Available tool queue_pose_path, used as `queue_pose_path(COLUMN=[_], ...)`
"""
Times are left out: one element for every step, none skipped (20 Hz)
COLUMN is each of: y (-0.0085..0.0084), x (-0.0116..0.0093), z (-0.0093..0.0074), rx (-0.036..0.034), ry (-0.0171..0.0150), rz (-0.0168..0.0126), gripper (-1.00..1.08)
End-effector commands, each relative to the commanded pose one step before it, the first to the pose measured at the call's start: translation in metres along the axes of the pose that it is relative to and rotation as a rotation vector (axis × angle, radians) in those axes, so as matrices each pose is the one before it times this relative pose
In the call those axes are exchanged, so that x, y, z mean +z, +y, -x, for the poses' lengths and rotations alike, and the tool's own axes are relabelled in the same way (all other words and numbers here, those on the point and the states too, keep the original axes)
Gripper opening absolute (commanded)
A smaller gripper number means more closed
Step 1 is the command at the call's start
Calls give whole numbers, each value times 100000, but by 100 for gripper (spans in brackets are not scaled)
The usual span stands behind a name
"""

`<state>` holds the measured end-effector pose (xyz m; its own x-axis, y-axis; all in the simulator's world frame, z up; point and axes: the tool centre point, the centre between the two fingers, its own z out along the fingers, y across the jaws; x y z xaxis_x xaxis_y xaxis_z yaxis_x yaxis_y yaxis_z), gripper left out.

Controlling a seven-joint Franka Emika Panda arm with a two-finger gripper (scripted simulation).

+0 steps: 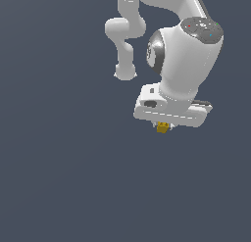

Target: Pick up the object and move it to a goal position.

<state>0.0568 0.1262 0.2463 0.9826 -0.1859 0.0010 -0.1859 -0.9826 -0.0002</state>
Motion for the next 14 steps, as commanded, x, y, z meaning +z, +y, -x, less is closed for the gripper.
queue_pose_path(y=[-447, -162, -148, -134, -120, -107, -94, -82, -69, -57, -45, -32, -19, -6], x=[-2235, -740, -669, -601, -534, -467, -401, -336, -272, -210, -149, -92, -44, -12], z=[300, 74, 65, 56, 47, 37, 28, 18, 8, -2, -10, -15, -14, -5], rx=[36, 0, 0, 0, 0, 0, 0, 0, 0, 0, 0, 0, 0, 0], ry=[-101, 0, 0, 0, 0, 0, 0, 0, 0, 0, 0, 0, 0, 0], rz=[56, 0, 0, 0, 0, 0, 0, 0, 0, 0, 0, 0, 0, 0], gripper=[-100, -100, -100, -100, -100, -100, -100, -100, -100, -100, -100, -100, -100, -100])
